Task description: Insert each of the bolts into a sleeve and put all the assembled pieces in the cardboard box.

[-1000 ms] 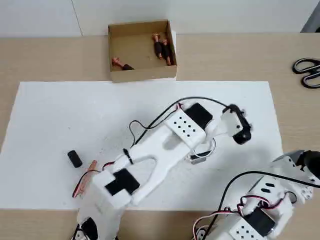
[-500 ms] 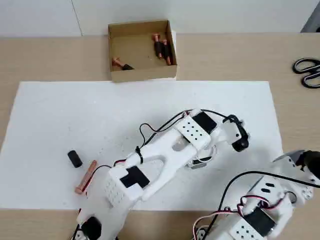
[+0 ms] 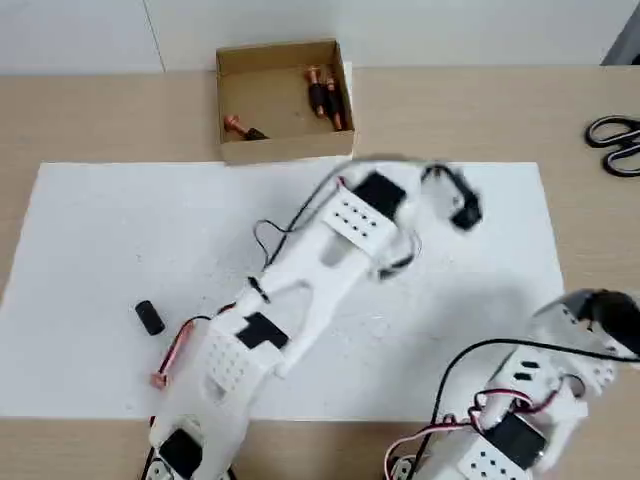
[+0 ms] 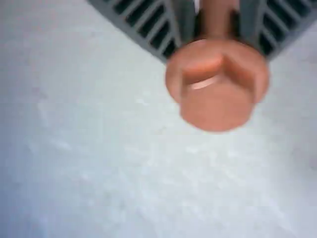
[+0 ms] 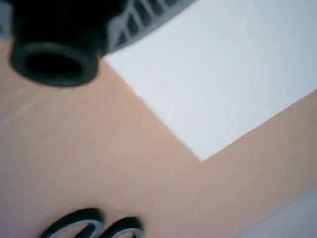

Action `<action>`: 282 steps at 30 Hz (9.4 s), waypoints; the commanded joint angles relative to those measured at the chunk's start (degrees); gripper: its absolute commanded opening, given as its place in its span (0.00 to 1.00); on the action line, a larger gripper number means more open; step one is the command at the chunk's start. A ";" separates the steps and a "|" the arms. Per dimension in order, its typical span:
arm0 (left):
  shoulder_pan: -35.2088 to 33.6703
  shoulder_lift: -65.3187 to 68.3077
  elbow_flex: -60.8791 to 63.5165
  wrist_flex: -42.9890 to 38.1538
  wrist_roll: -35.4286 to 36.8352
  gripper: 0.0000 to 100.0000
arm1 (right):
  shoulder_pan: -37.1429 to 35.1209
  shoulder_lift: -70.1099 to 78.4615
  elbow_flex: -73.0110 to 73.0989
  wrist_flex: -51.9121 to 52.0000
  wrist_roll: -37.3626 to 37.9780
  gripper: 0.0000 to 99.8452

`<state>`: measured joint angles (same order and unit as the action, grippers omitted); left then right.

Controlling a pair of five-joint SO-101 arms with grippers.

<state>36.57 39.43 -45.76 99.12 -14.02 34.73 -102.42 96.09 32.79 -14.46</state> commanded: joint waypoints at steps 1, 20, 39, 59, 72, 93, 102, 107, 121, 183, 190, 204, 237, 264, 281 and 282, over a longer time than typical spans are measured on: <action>-0.79 -15.74 -2.86 1.49 5.71 0.00 | -8.40 -1.45 -0.09 -0.40 2.37 0.00; -27.96 -59.60 23.34 -5.19 19.16 0.01 | -60.53 -1.01 0.35 -14.37 24.88 0.00; -24.97 -108.84 91.56 -54.86 20.92 0.01 | -66.95 -0.92 0.44 -19.21 24.62 0.00; -10.90 -105.93 102.90 -78.33 35.60 0.01 | -66.86 -1.27 0.44 -10.42 14.59 0.00; -11.25 -105.93 97.98 -65.41 45.19 0.01 | -66.86 -1.45 0.44 -19.03 15.56 0.00; -10.73 -105.85 95.96 -69.19 45.27 0.01 | -66.95 -1.01 0.44 -20.70 18.81 0.00; -6.42 -105.49 97.45 -69.36 45.36 0.01 | -66.95 -1.36 0.44 -20.97 18.99 0.00; -6.51 -105.58 97.54 -69.36 45.36 0.01 | -66.95 -1.45 0.44 -21.23 18.99 0.00; -6.42 -105.76 103.60 -69.63 38.77 0.01 | -66.95 -1.36 0.44 -25.10 18.99 0.00; -31.30 -107.16 90.51 -58.64 13.19 0.24 | -64.92 -0.92 0.44 -24.75 23.21 0.00; -37.80 -108.92 100.97 -55.47 13.36 0.02 | -54.99 -0.92 -0.88 -25.45 23.21 0.00; -35.78 -109.10 101.58 -55.21 20.22 0.01 | -51.74 29.58 -30.68 -24.84 25.67 0.00; -35.78 -109.10 101.49 -53.45 20.31 0.01 | -55.69 158.20 -142.59 -25.01 32.53 0.00; -35.78 -109.10 97.89 -53.27 20.40 0.01 | -58.59 172.18 -188.66 18.51 30.95 0.24; -56.88 -122.29 98.86 -53.10 19.87 0.01 | -70.20 151.96 -192.35 63.87 22.95 0.24; -60.92 -124.92 99.65 -53.10 19.87 0.01 | -70.29 152.13 -192.35 63.87 22.95 0.24</action>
<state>-15.03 -79.60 53.67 45.85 6.02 -35.34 53.54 -94.07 96.18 8.92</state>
